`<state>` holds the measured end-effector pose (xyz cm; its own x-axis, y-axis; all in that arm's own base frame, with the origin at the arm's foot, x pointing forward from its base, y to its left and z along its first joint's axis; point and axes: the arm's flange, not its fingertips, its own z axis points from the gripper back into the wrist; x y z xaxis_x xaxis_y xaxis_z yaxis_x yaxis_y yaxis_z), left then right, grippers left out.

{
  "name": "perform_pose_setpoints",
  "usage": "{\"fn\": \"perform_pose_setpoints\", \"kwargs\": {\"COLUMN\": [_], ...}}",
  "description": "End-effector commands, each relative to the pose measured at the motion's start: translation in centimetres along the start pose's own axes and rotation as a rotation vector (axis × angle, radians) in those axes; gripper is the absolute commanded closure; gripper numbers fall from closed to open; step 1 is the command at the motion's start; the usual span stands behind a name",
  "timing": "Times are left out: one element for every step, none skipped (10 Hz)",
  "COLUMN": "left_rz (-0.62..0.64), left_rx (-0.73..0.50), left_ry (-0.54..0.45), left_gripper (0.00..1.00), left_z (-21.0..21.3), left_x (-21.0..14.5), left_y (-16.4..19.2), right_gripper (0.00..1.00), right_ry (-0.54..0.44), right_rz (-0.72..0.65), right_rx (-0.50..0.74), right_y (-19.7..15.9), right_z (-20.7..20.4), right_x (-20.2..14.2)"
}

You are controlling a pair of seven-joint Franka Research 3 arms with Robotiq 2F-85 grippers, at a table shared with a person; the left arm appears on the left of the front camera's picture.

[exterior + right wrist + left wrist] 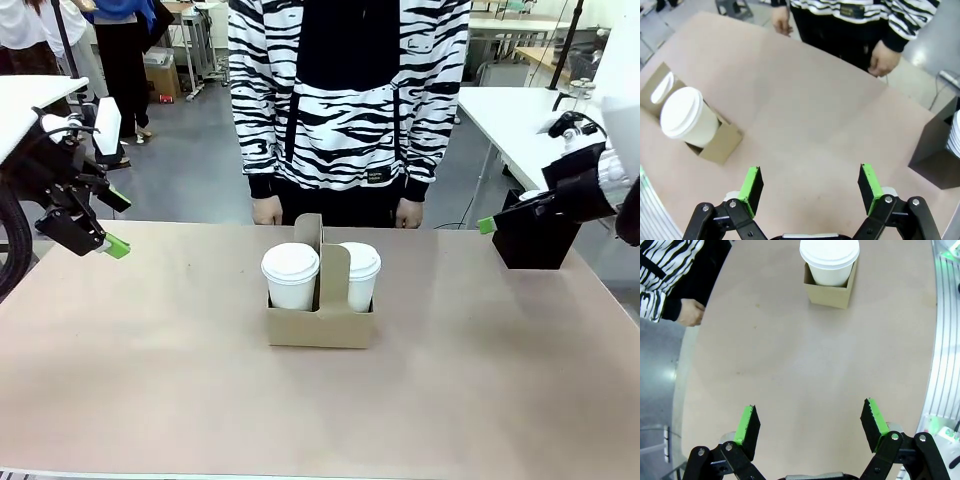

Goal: Pour a drink into a cup and package it in a carrier.
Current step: Insert the held 600 ml Paper Cup into the Cup Carrier.

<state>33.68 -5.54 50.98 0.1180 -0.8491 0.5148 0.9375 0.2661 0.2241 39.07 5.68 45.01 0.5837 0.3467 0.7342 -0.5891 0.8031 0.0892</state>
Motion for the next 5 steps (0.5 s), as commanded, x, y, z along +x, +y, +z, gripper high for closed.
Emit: {"fn": "perform_pose_setpoints", "kwargs": {"left_rz": [0.001, 0.001, 0.001, 0.001, 0.001], "left_rx": [-0.007, -0.007, -0.007, -0.007, -0.007], "left_ry": [-0.008, -0.008, -0.008, -0.008, -0.008], "left_gripper": [0.0, 0.0, 0.0, 0.0, 0.0], "left_z": [0.15, 0.15, 0.15, 0.15, 0.15], "left_x": [-0.16, -0.16, -0.16, -0.16, -0.16], "left_y": [-0.1, -0.1, -0.1, -0.1, -0.1], "right_gripper": [0.04, 0.04, 0.04, 0.04, 0.04], "right_ry": [-0.017, -0.017, -0.017, -0.017, -0.017], "right_rz": [0.027, 0.027, 0.027, 0.027, 0.027], "right_rx": [0.022, 0.022, 0.022, 0.022, 0.022], "right_y": [-0.48, -0.48, -0.48, -0.48, -0.48], "right_z": [0.33, 0.33, 0.33, 0.33, 0.33], "right_x": [-0.05, -0.05, -0.05, -0.05, -0.05]}}
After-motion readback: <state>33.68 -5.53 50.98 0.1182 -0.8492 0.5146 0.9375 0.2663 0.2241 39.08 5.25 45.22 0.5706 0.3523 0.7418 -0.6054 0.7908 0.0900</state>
